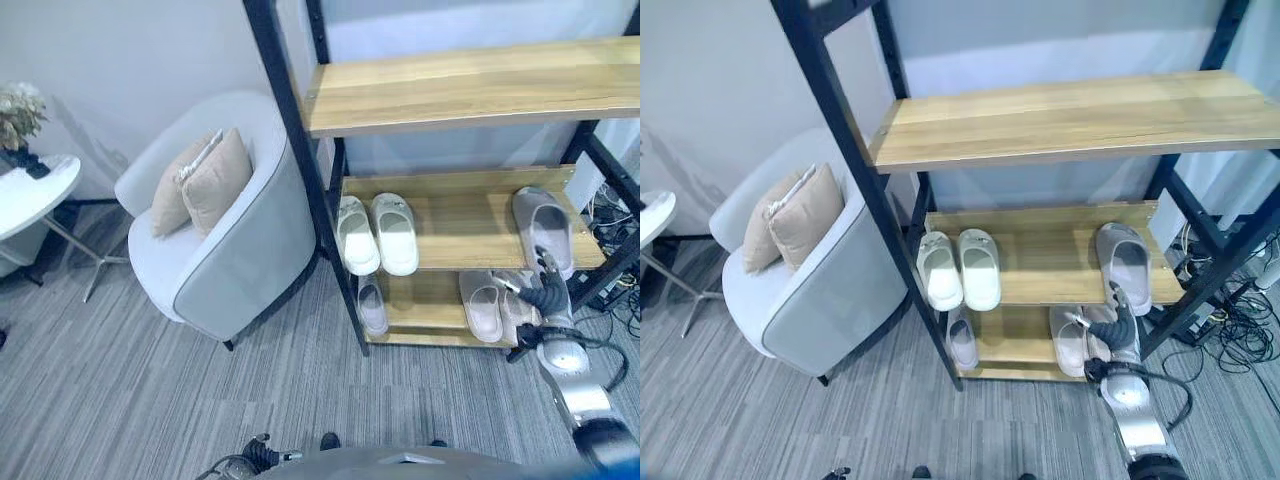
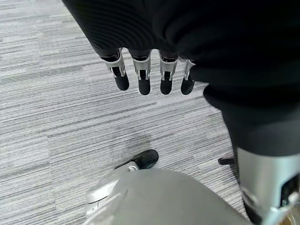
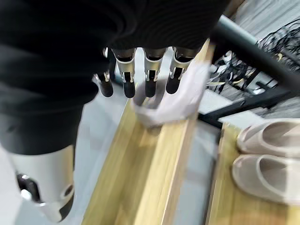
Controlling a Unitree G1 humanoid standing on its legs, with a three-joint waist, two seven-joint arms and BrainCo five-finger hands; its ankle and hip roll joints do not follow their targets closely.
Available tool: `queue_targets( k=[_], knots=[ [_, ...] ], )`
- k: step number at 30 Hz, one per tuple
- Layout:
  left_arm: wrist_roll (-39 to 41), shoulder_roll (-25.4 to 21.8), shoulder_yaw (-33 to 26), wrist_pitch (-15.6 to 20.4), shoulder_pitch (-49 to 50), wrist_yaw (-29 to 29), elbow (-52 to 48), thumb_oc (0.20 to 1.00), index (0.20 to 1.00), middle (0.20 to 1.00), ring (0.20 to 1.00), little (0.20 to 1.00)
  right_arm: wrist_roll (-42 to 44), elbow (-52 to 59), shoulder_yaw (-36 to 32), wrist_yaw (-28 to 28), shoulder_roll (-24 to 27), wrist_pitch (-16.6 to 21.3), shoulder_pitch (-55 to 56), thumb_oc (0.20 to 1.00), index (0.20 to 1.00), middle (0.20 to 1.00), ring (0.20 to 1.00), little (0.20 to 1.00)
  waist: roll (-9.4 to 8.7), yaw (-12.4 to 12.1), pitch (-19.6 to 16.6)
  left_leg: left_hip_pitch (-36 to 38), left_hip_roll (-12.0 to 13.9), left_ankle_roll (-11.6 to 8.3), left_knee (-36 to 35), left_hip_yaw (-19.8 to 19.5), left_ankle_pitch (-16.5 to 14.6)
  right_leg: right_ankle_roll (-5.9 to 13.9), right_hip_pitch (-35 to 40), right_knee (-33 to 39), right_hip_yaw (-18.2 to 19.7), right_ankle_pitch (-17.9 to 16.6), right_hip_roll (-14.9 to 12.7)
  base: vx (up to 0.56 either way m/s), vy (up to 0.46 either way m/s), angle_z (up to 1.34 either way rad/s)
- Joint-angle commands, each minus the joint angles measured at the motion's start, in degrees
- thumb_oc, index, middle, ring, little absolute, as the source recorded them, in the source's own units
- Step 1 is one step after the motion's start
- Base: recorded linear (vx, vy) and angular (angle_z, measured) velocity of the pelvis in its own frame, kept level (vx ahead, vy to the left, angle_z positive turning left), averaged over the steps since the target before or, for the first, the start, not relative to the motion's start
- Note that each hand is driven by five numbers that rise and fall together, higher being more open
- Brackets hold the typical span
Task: Arrange the slippers neatly on the shoe rack.
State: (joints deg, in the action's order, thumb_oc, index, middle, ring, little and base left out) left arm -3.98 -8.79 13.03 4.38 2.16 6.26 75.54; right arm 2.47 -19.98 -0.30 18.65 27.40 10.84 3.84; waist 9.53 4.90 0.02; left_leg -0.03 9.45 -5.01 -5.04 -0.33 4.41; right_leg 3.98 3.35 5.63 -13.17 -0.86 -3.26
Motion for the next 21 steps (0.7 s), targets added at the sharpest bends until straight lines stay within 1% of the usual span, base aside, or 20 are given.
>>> queue_targets(
  k=[1, 2, 3, 4, 5, 6, 7, 8, 9, 10, 11, 13, 15, 17, 18, 19, 20, 21],
  knots=[
    [-1.19, -1.2, 1.1, 0.94, -6.32, -0.19, 3.57, 1.0, 1.0, 1.0, 1.0, 1.0, 5.25, 3.86, -3.29, -1.11, -0.15, 5.44, -5.14, 1.0, 1.0, 1.0, 1.0, 1.0, -5.06, -1.21, 4.29, -2.02, 1.28, -2.5, 9.7, 2.63, -2.69, 0.35, 3.73, -1.52, -0.16, 6.86, -2.45, -0.19, -0.256, -0.27],
    [-1.2, -1.11, 1.01, 0.92, -6.45, -0.09, 3.57, 1.0, 1.0, 1.0, 1.0, 1.0, 5.74, 4.47, -3.5, -1.47, -0.2, 5.36, -4.45, 1.0, 1.0, 1.0, 1.0, 1.0, -5.31, -0.82, 4.58, -3.45, 1.34, -2.47, 13.11, 3.38, -2.96, 0.0, 4.12, -1.44, -0.74, 7.02, -2.48, -0.19, -0.247, 0.07],
    [-1.56, -0.77, 0.8, 1.07, -6.54, 0.63, 3.46, 1.0, 1.0, 1.0, 1.0, 1.0, 6.62, 5.41, -3.27, -2.23, -0.52, 5.52, -3.97, 1.0, 1.0, 1.0, 1.0, 1.0, -6.17, -0.82, 5.51, -5.61, -0.16, -1.33, 17.96, 5.39, -3.42, -0.51, 4.61, -2.25, -0.94, 7.59, -2.93, -0.08, -0.095, 0.02],
    [-1.61, -0.62, 0.8, 1.14, -6.62, 0.65, 3.53, 1.0, 1.0, 1.0, 1.0, 1.0, 6.9, 5.85, -3.12, -2.75, -0.48, 5.55, -4.12, 1.0, 1.0, 1.0, 1.0, 1.0, -6.51, -1.14, 5.76, -7.59, -2.25, -0.44, 19.02, 5.14, -4.43, -0.63, 4.12, -3.32, -0.69, 7.88, -3.38, -0.05, -0.053, 0.11],
    [-2.17, -0.25, 0.98, 1.39, -6.57, 0.31, 3.86, 1.0, 1.0, 1.0, 1.0, 1.0, 6.59, 6.25, -3.36, -3.32, -0.19, 5.26, -4.12, 1.0, 1.0, 1.0, 1.0, 1.0, -6.94, -1.55, 5.62, -10.48, -5.72, 0.85, 17.57, 5.68, -5.07, -0.6, 3.65, -4.83, -0.5, 8.08, -3.49, 0.0, 0.002, -0.04],
    [-2.15, -0.11, 1.32, 1.43, -6.65, 0.29, 3.87, 1.0, 1.0, 1.0, 1.0, 1.0, 6.54, 6.0, -3.01, -3.13, -0.19, 5.15, -4.43, 1.0, 1.0, 1.0, 1.0, 1.0, -7.04, -1.86, 5.64, -12.27, -6.53, 0.87, 17.64, 6.01, -4.39, -0.65, 3.44, -5.56, -0.19, 8.2, -3.34, 0.06, 0.083, 0.1],
    [-2.63, 0.41, 1.28, 1.44, -5.28, -0.62, 4.19, 1.0, 1.0, 1.0, 1.0, 1.0, 5.35, 6.02, -2.71, -3.69, -0.19, 4.93, -5.04, 1.0, 1.0, 1.0, 1.0, 1.0, -6.28, -2.7, 5.39, -9.39, -7.99, 1.91, 13.51, 4.81, -4.48, -0.5, 2.73, -7.73, 0.75, 9.16, -2.71, 0.05, 0.081, -0.19],
    [-2.63, 0.42, 1.27, 1.44, -5.29, -0.62, 4.19, 1.0, 1.0, 1.0, 1.0, 1.0, 5.34, 6.03, -2.72, -3.69, -0.18, 4.93, -5.04, 1.0, 1.0, 1.0, 1.0, 1.0, -6.25, -2.65, 5.26, -9.49, -8.01, 1.93, 13.29, 4.76, -4.25, -0.51, 2.57, -7.69, 0.69, 9.05, -2.7, 0.12, 0.135, -0.2],
    [-2.67, 0.3, 1.46, 1.39, -5.36, -1.04, 4.5, 1.0, 1.0, 1.0, 1.0, 1.0, 4.77, 6.06, -2.57, -4.4, -0.3, 4.9, -5.17, 1.0, 1.0, 1.0, 1.0, 1.0, -6.35, -2.41, 4.85, -8.13, -9.13, 2.84, 11.33, 2.49, -4.52, -0.26, 1.58, -10.36, 1.09, 9.53, -2.8, 0.13, 0.082, -0.85],
    [-2.62, 0.0, 1.47, 1.32, -5.5, -1.36, 4.66, 1.0, 1.0, 1.0, 1.0, 1.0, 4.61, 6.21, -2.37, -4.98, -0.35, 4.72, -5.18, 1.0, 1.0, 1.0, 1.0, 1.0, -6.57, -2.08, 4.46, -7.26, -9.31, 3.27, 10.46, 1.98, -4.76, -0.09, 1.08, -11.2, 1.45, 9.65, -2.85, 0.23, 0.155, -0.59],
    [-2.67, -0.42, 1.84, 1.28, -5.76, -1.53, 4.52, 1.0, 1.0, 1.0, 1.0, 1.0, 4.63, 6.73, -1.62, -5.72, -0.32, 4.63, -5.46, 1.0, 1.0, 1.0, 1.0, 1.0, -6.85, -1.52, 4.09, -5.38, -9.75, 4.03, 9.13, 1.94, -5.14, 0.27, 1.02, -12.07, 2.29, 9.95, -3.13, 0.2, 0.141, -0.64],
    [-2.73, -0.84, 1.83, 1.38, -6.08, -1.91, 4.21, 1.0, 1.0, 1.0, 1.0, 1.0, 4.29, 7.06, -0.4, -6.87, -0.18, 4.51, -5.83, 1.0, 1.0, 1.0, 1.0, 1.0, -7.05, -1.14, 3.66, -3.91, -10.03, 4.62, 7.9, 2.34, -5.45, 0.71, 0.87, -12.62, 2.99, 9.97, -3.31, 0.16, 0.161, -0.11],
    [-2.33, -1.48, 1.57, 1.49, -6.65, -2.12, 3.58, 1.0, 1.0, 1.0, 1.0, 1.0, 3.92, 7.4, 1.46, -8.62, 0.2, 3.98, -6.53, 1.0, 1.0, 1.0, 1.0, 1.0, -7.45, -0.97, 2.99, -1.66, -10.38, 5.6, 6.5, 3.32, -6.14, 1.6, 0.61, -13.43, 4.17, 9.77, -3.73, 0.14, 0.179, -0.31],
    [-2.34, -1.66, 1.49, 1.5, -6.75, -2.23, 3.55, 1.0, 1.0, 1.0, 1.0, 1.0, 3.81, 7.4, 1.88, -8.9, 0.22, 4.0, -6.71, 1.0, 1.0, 1.0, 1.0, 1.0, -7.54, -1.06, 2.94, -1.35, -10.47, 5.84, 6.41, 3.47, -6.38, 1.7, 0.47, -13.78, 4.5, 9.84, -3.83, 0.04, 0.079, -0.42],
    [-5.45, 1.17, 3.13, 1.25, -3.68, -1.04, 3.32, 1.0, 1.0, 1.0, 1.0, 1.0, 2.6, 5.65, 1.95, -7.66, -0.53, 4.56, -6.63, 1.0, 1.0, 1.0, 1.0, 1.0, -8.38, -2.62, 3.44, -1.61, -10.91, 6.49, 6.98, 2.85, -6.84, 1.9, -0.33, -15.4, 4.0, 9.94, -4.16, -0.04, 0.077, -0.12],
    [-6.61, 0.99, 3.08, 0.99, -3.09, -1.78, 3.38, 1.0, 1.0, 1.0, 1.0, 1.0, 1.14, 4.89, 2.47, -7.8, -1.03, 3.77, -6.66, 1.0, 1.0, 1.0, 1.0, 1.0, -8.84, -3.47, 4.41, -1.96, -11.11, 7.41, 7.79, 2.84, -7.45, 2.61, -3.77, -20.91, 4.05, 8.58, -4.79, -0.11, 0.124, -0.07],
    [-6.25, 0.38, 3.11, 1.13, -2.84, -2.17, 2.82, 1.0, 1.0, 1.0, 1.0, 1.0, -0.36, 4.39, 2.49, -7.69, -0.96, 3.12, -7.37, 1.0, 1.0, 1.0, 1.0, 1.0, -8.84, -3.67, 6.03, -2.47, -11.14, 8.4, 8.87, 2.67, -7.73, 3.61, -6.52, -26.01, 4.4, 6.55, -5.46, -0.12, 0.118, 0.01],
    [-6.43, 0.17, 3.18, 1.18, -2.76, -2.15, 2.79, 1.0, 1.0, 1.0, 1.0, 1.0, -1.04, 4.41, 2.52, -7.29, -1.06, 3.17, -7.41, 1.0, 1.0, 1.0, 1.0, 1.0, -8.67, -3.9, 6.44, -2.91, -11.22, 8.75, 9.6, 2.47, -8.09, 3.76, -7.83, -28.43, 4.66, 6.91, -5.79, -0.06, 0.081, 0.08]
  ],
)
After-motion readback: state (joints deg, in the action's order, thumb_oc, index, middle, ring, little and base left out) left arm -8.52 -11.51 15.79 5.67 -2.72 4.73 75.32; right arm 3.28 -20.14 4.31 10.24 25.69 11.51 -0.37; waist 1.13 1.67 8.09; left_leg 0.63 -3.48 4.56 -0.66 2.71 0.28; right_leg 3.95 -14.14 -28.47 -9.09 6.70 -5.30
